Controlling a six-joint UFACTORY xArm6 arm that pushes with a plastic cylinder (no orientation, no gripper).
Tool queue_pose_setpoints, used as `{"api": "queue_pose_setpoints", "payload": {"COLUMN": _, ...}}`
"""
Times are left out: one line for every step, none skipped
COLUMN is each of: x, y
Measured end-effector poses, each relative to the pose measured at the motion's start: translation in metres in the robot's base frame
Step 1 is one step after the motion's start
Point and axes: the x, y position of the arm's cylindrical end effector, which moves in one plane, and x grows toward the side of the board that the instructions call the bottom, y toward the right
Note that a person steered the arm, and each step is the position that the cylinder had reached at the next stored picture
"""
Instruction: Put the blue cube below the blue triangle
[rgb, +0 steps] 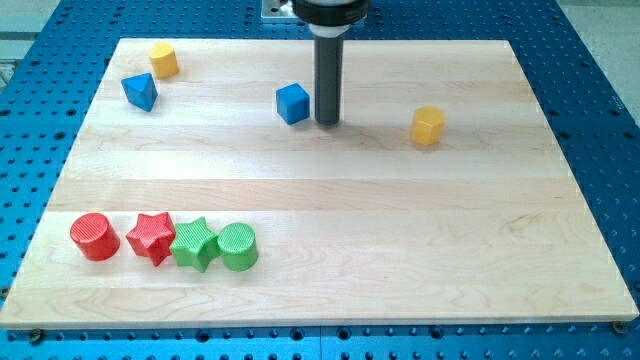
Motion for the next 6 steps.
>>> {"api": "queue_pose_setpoints", "payload": {"x": -0.011, "y": -0.035}}
{"api": "queue_pose_setpoints", "payload": {"x": -0.009, "y": -0.099}}
{"api": "queue_pose_setpoints", "payload": {"x": -0.001, "y": -0.145}}
{"api": "queue_pose_setpoints", "payload": {"x": 0.019, "y": -0.156}}
{"api": "queue_pose_setpoints", "payload": {"x": 0.045, "y": -0.187}}
{"api": "queue_pose_setpoints", "payload": {"x": 0.057, "y": -0.198}}
